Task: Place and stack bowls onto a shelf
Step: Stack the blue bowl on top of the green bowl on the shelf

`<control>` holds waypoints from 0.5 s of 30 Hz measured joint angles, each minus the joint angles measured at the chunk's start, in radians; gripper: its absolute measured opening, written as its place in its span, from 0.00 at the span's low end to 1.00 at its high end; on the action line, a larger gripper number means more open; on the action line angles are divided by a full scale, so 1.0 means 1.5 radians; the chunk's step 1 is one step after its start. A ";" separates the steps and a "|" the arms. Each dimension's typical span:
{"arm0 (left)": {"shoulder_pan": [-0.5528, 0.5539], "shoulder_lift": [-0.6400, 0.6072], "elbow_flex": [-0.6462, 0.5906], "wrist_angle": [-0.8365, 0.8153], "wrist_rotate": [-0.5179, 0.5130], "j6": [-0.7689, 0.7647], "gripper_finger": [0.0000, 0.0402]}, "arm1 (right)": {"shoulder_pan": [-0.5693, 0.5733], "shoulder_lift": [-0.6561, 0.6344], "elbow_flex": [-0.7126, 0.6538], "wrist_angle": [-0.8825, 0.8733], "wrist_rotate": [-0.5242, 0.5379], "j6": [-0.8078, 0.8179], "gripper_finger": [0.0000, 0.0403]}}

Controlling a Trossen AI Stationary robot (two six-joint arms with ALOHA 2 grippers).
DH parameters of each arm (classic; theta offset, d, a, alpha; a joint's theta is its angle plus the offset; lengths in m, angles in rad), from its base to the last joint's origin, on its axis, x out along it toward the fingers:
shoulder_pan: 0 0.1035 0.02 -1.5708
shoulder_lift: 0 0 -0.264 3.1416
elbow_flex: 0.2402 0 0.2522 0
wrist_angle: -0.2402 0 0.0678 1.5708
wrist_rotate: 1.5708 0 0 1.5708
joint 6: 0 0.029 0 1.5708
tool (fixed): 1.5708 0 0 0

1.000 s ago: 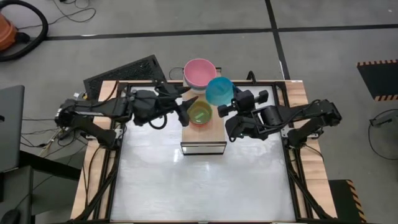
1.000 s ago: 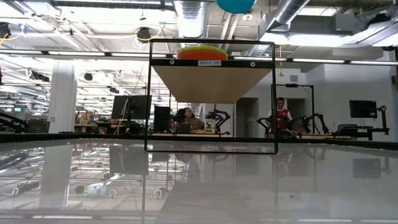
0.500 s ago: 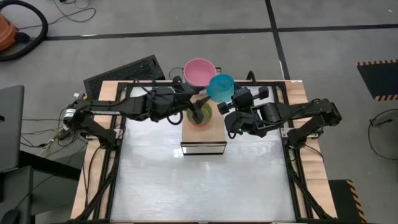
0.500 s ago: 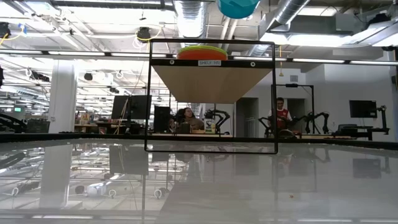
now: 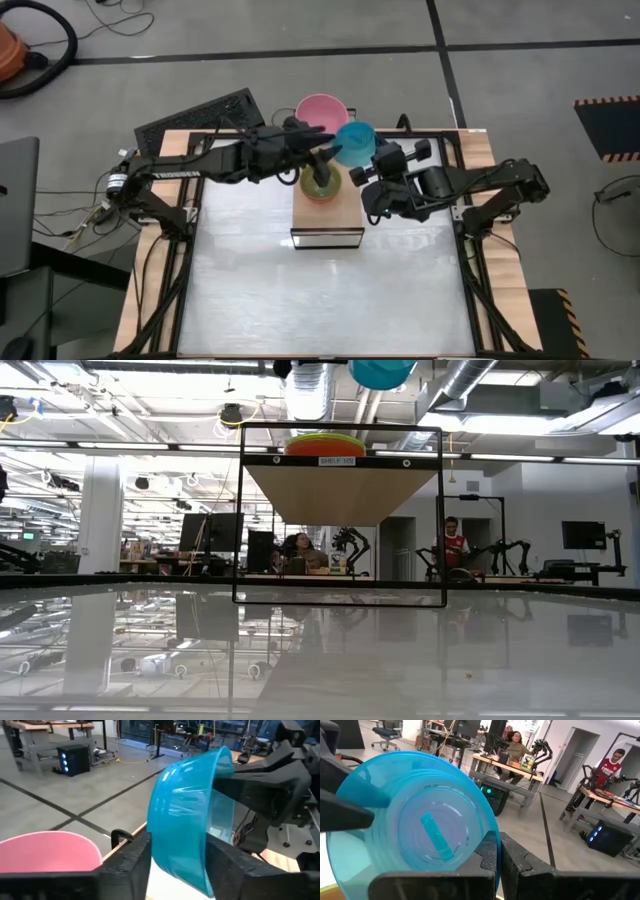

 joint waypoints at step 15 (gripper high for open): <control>0.000 0.000 0.000 -0.010 -0.054 0.005 0.01 | 0.000 -0.001 0.000 0.004 -0.046 0.003 0.15</control>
